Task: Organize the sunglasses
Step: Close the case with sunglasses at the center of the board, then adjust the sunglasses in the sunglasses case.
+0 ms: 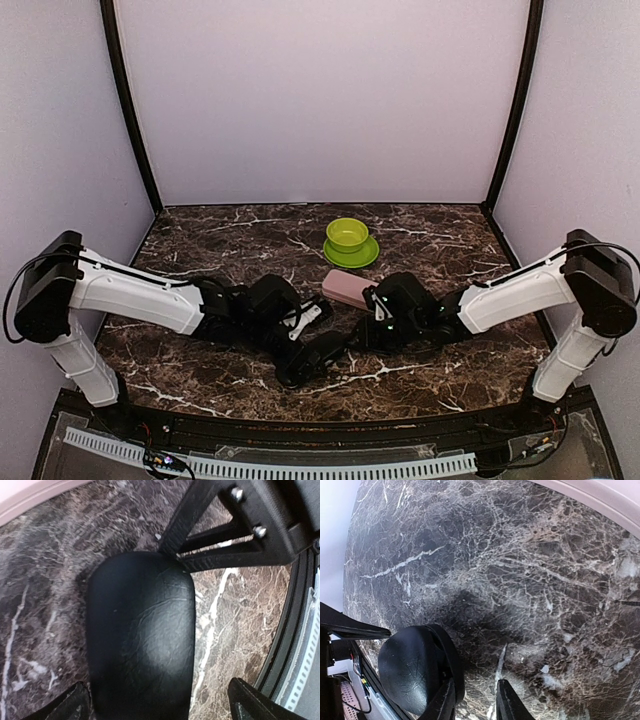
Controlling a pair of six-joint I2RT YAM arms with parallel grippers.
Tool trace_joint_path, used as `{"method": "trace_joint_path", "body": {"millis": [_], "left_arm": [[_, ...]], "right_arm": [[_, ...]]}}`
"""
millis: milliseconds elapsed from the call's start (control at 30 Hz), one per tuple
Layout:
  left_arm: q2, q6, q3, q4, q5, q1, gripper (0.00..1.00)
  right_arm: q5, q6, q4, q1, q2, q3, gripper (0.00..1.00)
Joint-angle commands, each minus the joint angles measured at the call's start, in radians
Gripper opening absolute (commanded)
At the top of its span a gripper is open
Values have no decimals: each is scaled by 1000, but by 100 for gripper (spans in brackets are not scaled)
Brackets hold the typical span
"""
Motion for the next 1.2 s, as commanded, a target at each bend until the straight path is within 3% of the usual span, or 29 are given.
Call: {"method": "trace_joint_path", "body": {"millis": [0, 233, 567, 767, 933, 1167], "left_arm": [[50, 40, 41, -40, 31, 0, 99], [85, 75, 60, -58, -41, -11, 98], [116, 84, 87, -91, -78, -28, 77], [116, 96, 85, -126, -137, -35, 65], [118, 107, 85, -144, -166, -35, 53], [116, 97, 87, -140, -179, -35, 51]], "right_arm": [[-29, 2, 49, -6, -13, -9, 29], [-38, 4, 61, -8, -1, -11, 29], [-49, -7, 51, -20, 2, -7, 29], [-78, -32, 31, -55, -17, -9, 39], [-107, -64, 0, -78, -23, 0, 42], [-157, -91, 8, -83, 0, 7, 42]]}}
